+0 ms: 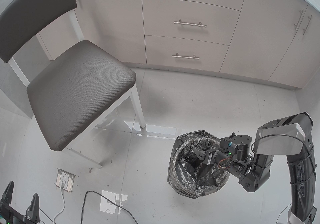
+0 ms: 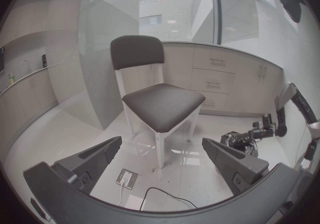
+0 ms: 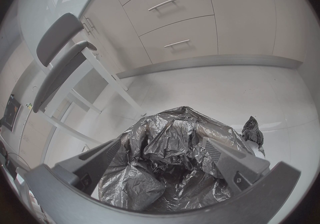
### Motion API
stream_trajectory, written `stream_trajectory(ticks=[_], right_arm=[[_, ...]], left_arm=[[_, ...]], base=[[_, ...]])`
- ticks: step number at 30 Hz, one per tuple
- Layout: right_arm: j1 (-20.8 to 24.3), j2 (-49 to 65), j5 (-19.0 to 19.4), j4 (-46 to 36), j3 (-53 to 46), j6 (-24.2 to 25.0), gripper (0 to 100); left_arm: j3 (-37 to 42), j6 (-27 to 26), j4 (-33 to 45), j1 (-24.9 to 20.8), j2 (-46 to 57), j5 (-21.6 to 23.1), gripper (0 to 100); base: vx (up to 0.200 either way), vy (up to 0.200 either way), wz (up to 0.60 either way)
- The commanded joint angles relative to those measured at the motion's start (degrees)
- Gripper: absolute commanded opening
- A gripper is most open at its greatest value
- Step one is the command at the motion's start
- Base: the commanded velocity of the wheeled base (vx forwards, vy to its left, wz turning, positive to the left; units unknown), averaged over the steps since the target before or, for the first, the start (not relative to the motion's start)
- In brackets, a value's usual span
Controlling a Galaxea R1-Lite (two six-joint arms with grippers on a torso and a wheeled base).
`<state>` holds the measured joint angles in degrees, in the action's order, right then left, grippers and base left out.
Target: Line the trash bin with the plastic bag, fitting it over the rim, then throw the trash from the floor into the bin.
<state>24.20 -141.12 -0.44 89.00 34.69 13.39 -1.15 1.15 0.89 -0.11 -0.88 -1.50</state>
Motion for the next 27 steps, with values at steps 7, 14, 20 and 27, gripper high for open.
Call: stream_trajectory(ticks=[7,14,20,27], right_arm=[[0.6,-2.4,0.0,1.0,0.7,-1.1,100],[0.1,-7.9,-0.4,1.0,7.0,-1.3,100],[-1.2,-10.3,-2.4,1.0,9.8,-2.8,100],[-1.3,-11.2,-2.4,1.0,10.7,-2.9,100]], left_arm=[[0.8,0.3,-0.3,-0.7,-1.7,0.9,100],[1.0,0.4,-0.5,0.0,0.7,0.8,100],[1.0,0.7,-0.5,0.0,0.7,0.8,100],[1.0,0.8,-0.5,0.0,0.7,0.7,100]], base=[[0.000,0.000,0.00],[0.000,0.000,0.00],[0.000,0.000,0.00],[0.000,0.000,0.00]])
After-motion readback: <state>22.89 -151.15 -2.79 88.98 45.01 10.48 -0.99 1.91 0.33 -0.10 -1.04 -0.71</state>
